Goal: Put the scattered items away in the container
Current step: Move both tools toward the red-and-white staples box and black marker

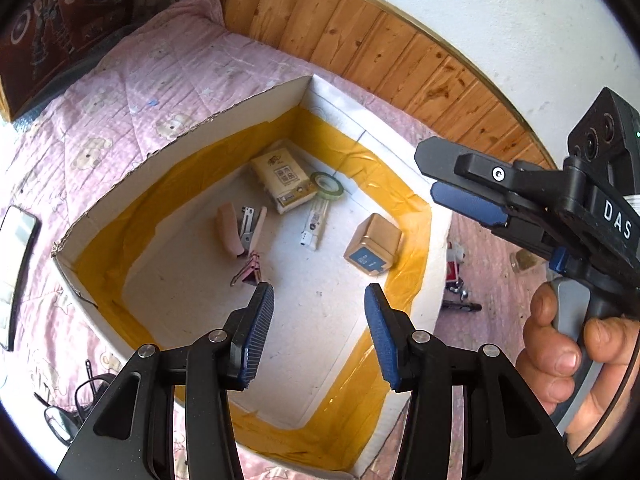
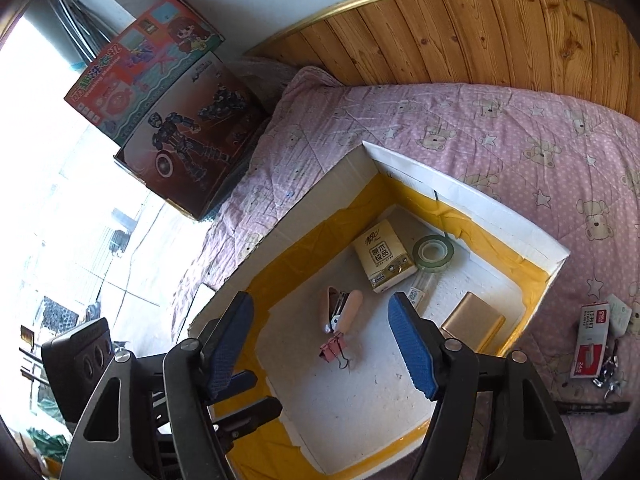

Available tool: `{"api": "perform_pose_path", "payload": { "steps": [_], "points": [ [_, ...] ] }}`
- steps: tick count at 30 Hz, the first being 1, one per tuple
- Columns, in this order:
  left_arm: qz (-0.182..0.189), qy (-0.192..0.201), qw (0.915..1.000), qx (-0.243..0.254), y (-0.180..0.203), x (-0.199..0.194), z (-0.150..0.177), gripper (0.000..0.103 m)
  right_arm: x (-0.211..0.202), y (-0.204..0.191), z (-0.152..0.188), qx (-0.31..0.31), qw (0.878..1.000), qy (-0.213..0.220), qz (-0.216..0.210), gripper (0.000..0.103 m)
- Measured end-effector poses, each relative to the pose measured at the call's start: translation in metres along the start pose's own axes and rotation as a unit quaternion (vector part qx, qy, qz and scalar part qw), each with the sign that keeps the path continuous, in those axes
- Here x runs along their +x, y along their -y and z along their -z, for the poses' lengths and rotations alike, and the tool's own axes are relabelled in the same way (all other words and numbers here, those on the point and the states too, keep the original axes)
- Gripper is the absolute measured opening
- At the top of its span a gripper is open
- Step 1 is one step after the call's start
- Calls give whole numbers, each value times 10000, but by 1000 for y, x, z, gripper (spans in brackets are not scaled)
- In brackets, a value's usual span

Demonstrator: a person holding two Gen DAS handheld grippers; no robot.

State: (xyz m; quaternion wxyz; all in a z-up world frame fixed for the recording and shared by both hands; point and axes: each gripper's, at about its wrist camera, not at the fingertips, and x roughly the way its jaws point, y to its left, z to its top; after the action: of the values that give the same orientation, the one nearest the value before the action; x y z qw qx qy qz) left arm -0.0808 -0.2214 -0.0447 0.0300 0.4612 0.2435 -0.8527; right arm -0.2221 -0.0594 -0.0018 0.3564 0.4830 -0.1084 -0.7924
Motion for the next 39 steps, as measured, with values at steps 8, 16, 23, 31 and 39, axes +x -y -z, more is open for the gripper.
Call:
{"api": "perform_pose_path", "payload": {
  "steps": [8, 16, 23, 31, 39],
  "points": [
    [174, 505, 9961, 701, 43, -18, 6, 50, -51, 7, 25, -91, 9991, 353, -223, 71],
    [595, 589, 9851, 1499, 101, -19, 23, 50, -106, 39, 62, -44, 9969, 751, -226, 63],
    [790, 329, 9764, 1983, 145, 0, 41, 50, -136, 77, 78, 482, 9938, 989, -131, 60],
    [785, -57, 9731, 2164, 168, 37, 50, 50, -148, 121, 88, 571, 9907, 970, 762, 60],
    [560, -483, 9800, 1848, 164, 101, 40, 50, -117, 192, 99, 929, 9820, 355, 1604, 60]
  ]
}}
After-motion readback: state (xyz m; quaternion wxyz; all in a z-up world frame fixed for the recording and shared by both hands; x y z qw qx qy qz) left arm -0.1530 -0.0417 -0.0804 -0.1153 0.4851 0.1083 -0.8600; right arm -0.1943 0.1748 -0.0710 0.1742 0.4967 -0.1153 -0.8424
